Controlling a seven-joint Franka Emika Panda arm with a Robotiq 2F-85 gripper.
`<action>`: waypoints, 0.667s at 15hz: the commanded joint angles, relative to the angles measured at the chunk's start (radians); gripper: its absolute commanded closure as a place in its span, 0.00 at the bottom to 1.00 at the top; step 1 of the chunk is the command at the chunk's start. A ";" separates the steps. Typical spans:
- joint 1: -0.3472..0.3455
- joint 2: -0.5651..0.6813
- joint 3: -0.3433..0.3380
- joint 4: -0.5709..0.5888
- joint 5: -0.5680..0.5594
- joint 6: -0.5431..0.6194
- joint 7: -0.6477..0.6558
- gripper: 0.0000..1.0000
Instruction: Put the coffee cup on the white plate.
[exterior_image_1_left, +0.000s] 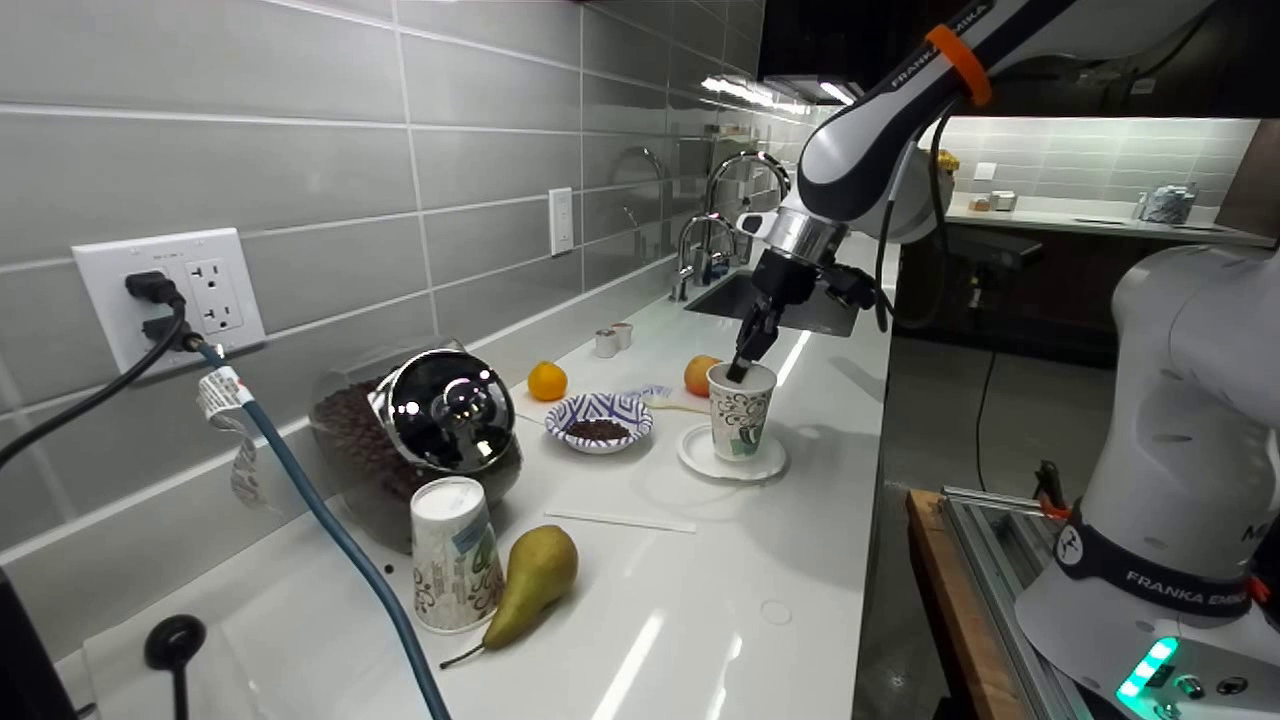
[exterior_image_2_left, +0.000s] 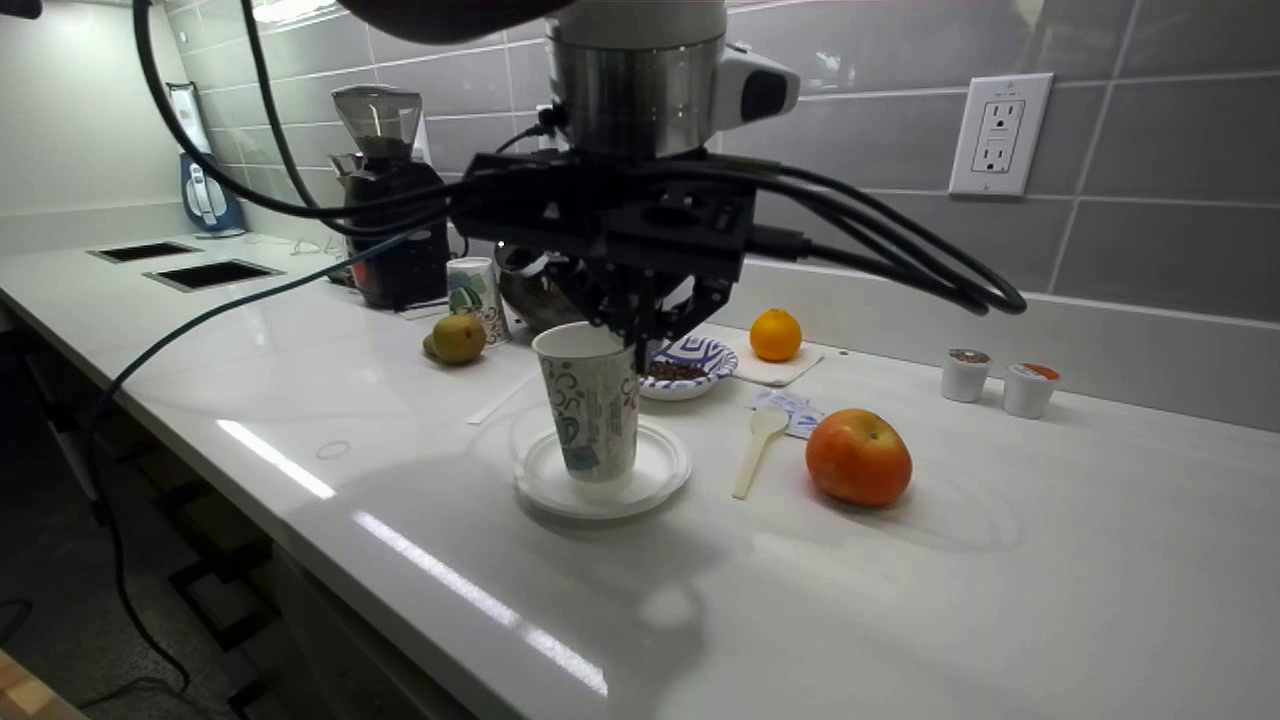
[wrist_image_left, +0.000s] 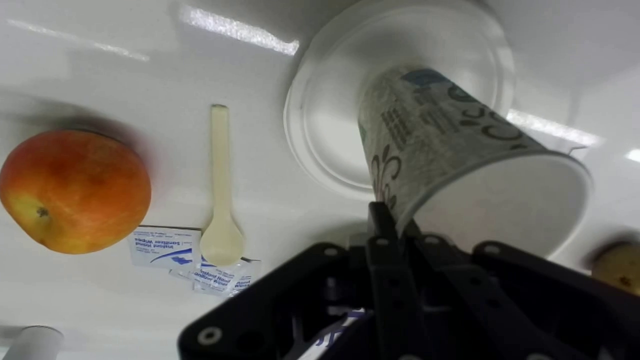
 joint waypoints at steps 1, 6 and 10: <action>0.025 0.022 -0.014 0.000 0.035 0.033 -0.035 0.99; 0.040 0.028 -0.031 0.000 0.036 0.035 -0.041 0.70; 0.004 0.004 0.023 0.000 0.009 0.003 -0.018 0.43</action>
